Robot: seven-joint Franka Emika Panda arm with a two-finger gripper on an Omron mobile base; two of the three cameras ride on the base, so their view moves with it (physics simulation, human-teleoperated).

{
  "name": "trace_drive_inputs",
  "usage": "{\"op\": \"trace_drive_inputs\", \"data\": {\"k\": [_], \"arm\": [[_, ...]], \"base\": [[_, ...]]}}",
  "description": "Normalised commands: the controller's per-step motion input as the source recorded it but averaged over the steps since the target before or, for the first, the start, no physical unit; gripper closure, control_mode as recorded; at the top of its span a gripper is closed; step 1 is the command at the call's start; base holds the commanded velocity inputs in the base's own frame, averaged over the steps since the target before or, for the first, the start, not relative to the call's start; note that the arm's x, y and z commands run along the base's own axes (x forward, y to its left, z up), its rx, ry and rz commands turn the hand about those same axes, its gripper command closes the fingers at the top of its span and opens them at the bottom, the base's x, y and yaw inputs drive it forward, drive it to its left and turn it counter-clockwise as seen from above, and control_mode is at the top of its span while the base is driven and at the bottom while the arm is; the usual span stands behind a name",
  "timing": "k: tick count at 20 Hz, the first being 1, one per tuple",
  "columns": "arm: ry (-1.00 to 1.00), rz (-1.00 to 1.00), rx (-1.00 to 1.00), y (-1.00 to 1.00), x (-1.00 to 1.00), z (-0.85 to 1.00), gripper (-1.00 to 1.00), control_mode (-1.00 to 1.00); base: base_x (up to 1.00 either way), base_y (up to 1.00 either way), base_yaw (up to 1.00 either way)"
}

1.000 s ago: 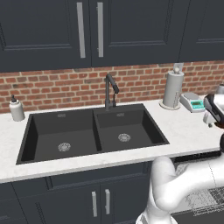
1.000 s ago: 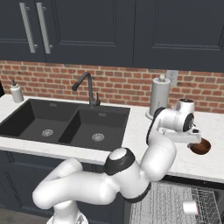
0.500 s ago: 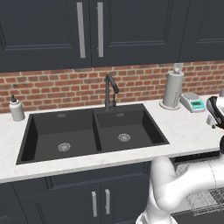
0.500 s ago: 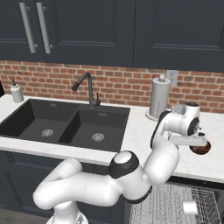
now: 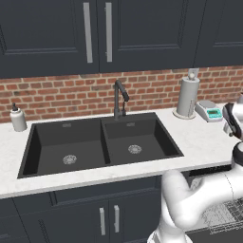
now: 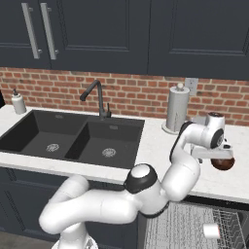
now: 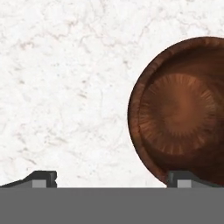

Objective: Pick up the cup and bowl from the counter, place them in the dishwasher, and close the dishwasher door.

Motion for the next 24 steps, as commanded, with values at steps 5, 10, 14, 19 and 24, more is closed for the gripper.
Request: {"op": "trace_drive_inputs", "data": {"k": [5,10,14,19,24], "arm": [[0.00,0.00,0.00,-0.03,0.33,-0.03,-1.00,-1.00],[0.00,0.00,0.00,0.00,0.00,-0.07,-1.00,-1.00],[0.00,0.00,0.00,0.00,0.00,-0.16,-1.00,-1.00],[0.00,0.00,0.00,0.00,0.00,-0.38,-1.00,-1.00],[0.00,0.00,0.00,0.00,0.00,-0.46,-1.00,-1.00]], "base": [[0.00,0.00,0.00],[0.00,0.00,0.00],[0.00,0.00,0.00],[0.00,0.00,0.00],[0.00,0.00,0.00]]}}
